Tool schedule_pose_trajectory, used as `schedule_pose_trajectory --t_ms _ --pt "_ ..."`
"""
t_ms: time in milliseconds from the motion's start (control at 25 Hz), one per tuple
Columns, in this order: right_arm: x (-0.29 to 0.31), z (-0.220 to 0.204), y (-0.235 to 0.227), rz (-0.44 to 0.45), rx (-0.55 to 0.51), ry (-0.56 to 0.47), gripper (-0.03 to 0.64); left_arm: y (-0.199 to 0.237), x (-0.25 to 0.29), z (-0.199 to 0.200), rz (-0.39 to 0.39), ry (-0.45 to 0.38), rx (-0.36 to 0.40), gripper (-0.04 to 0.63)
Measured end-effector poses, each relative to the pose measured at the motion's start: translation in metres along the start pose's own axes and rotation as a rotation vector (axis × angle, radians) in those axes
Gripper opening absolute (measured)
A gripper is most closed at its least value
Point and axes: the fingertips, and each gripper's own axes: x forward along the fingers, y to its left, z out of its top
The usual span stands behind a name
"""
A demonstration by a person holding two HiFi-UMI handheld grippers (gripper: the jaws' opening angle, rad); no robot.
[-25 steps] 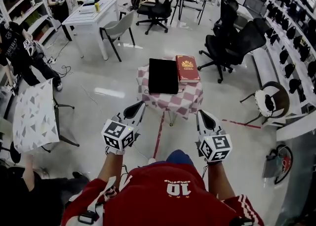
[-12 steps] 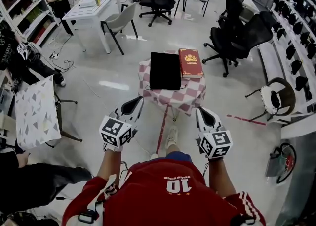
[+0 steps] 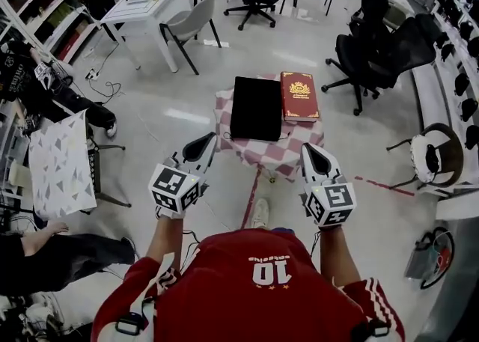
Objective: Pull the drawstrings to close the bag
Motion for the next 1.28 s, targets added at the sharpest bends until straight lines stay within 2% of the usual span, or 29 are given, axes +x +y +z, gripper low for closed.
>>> schedule_pose_trajectory --t_ms 440,760,840,920,1040,1200,1280 --pt "0.045 -0.006 -0.066 0.030 0.025 -0.016 0.015 -0.003 0.084 -0.010 -0.010 0.030 0.021 0.006" --pt "0.111 0.006 -0.075 0.048 0.023 -0.013 0.015 0.053 0.120 -0.004 0.045 0.023 0.018 0.008" --pt "0.121 0.004 -0.074 0.049 0.034 -0.010 0.015 0.060 0.125 -0.008 0.039 0.035 0.045 0.008" --pt "0.108 -0.004 -0.076 0.059 0.034 -0.008 0.015 0.040 0.122 -0.013 0.032 0.040 0.076 0.022" --pt "0.083 -0.007 -0.071 0.070 0.024 0.000 0.015 0.016 0.111 -0.017 0.030 0.037 0.069 0.063" --pt "0.090 -0.005 -0.059 0.071 0.015 0.014 0.015 0.027 0.106 -0.023 0.023 0.038 0.057 0.124" --pt "0.096 -0.006 -0.057 0.065 0.015 0.017 0.015 0.032 0.108 -0.028 0.021 0.036 0.063 0.135"
